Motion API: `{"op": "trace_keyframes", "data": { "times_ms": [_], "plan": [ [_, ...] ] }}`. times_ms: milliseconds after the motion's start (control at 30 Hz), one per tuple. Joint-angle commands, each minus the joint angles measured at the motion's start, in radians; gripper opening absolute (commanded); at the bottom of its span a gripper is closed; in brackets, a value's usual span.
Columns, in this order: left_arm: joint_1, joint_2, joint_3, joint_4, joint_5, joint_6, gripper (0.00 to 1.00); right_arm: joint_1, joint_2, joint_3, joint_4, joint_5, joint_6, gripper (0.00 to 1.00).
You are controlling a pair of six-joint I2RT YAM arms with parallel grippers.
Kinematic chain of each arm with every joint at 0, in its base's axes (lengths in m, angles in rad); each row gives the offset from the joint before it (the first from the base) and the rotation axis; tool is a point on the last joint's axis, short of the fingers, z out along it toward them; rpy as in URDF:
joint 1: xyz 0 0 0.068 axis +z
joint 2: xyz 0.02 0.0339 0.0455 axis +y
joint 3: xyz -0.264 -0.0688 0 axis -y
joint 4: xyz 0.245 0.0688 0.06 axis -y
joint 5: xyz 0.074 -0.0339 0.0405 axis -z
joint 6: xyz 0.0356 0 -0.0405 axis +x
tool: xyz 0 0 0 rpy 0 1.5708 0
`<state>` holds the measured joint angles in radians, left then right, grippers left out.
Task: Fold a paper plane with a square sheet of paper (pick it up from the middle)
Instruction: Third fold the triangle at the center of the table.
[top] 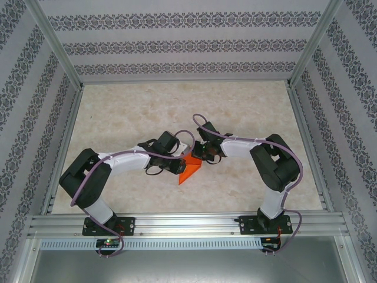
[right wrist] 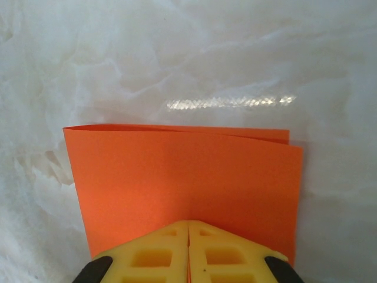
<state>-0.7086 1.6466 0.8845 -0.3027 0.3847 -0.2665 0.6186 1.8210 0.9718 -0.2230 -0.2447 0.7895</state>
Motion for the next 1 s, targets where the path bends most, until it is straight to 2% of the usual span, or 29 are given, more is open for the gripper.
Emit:
{"op": "trace_keyframes", "data": {
  "times_ms": [0,967],
  "plan": [
    [0.018,0.022,0.03,0.009,0.015,0.004,0.02,-0.008,0.018,0.002,-0.044,0.013,-0.015,0.09],
    [0.02,0.073,0.006,0.02,0.011,-0.025,0.04,0.008,0.024,0.001,-0.039,0.024,0.002,0.09]
  ]
}}
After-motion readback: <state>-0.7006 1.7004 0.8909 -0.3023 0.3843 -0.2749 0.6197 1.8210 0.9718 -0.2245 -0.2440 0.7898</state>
